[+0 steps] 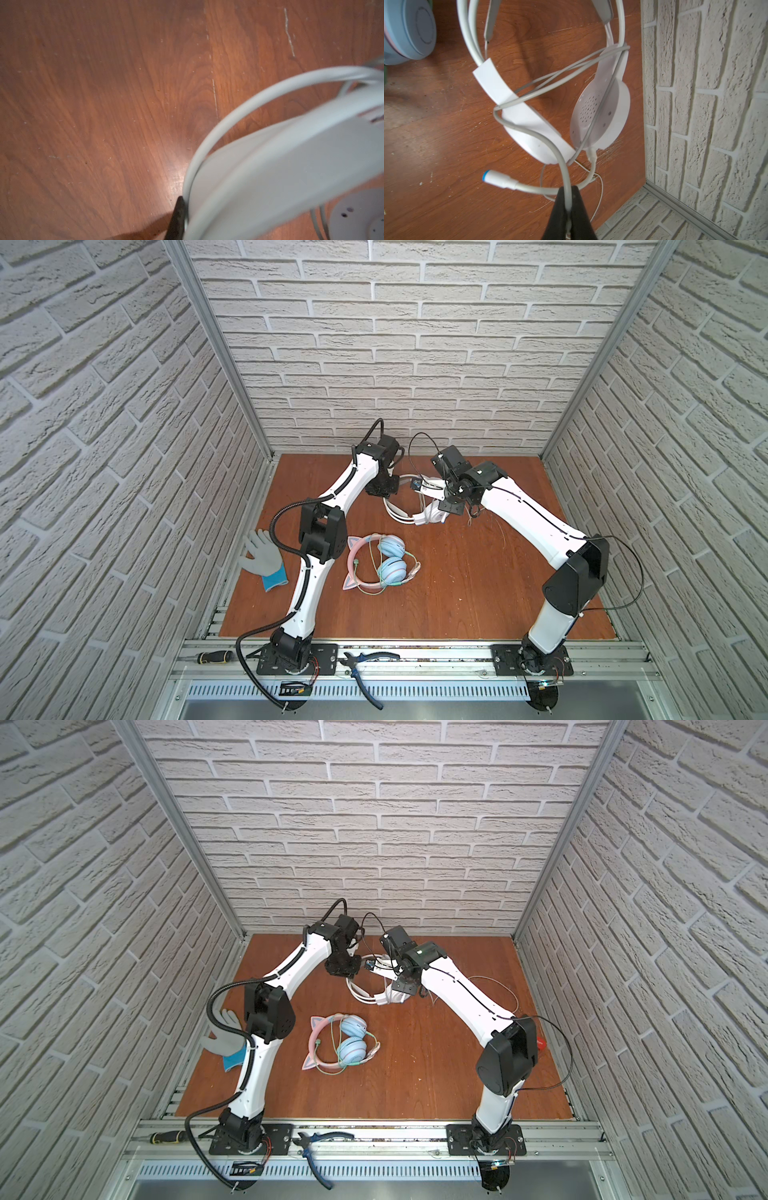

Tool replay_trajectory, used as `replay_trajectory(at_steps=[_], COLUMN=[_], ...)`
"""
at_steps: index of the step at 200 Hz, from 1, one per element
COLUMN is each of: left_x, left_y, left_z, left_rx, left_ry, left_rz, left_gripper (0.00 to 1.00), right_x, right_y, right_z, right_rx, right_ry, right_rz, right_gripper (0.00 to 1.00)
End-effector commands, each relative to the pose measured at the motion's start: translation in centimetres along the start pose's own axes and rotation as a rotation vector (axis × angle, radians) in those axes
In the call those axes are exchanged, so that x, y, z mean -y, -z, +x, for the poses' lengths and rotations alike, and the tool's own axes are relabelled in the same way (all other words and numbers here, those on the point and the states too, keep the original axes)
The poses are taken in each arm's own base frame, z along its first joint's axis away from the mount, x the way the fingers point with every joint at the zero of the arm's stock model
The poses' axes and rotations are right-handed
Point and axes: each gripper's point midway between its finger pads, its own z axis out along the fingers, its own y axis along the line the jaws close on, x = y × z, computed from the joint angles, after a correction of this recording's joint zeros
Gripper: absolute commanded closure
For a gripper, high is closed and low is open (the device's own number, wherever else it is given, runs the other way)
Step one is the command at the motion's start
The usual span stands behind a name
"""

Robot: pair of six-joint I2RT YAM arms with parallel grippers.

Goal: Wrap the headphones

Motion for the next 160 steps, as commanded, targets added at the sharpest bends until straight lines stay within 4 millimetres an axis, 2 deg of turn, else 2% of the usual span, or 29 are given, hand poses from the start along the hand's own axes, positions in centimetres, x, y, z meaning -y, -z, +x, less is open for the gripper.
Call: replay_trajectory(at_steps=[1,56,95,160], left_x=[1.9,2.5,3.2,4.2], left_y=[1.1,1.8,2.2,3.1], left_z=[0.0,0.4,0.7,1.0], left_rx=[0.003,-0.002,-0.001,0.018], left_ry=[-0.062,-0.111,-0.166,-0.239], left_rz=[0.065,0.082,0.095,0.095], left_gripper=[1.00,1.00,1.00,1.00], right_x=[2.0,4.1,4.6,5.1], right_y=[0.5,-0.7,-1.4,-3.2], right_z=[-1.6,-2.7,-3.4,-2.5], right_rx=[0.058,0.080,0.124,0.119], right_ry=[0.016,0.017,0.016,-0.065], right_rz=[0.096,0.209,0.229,0.180], right_gripper=[0.92,0.90,0.89,0.86])
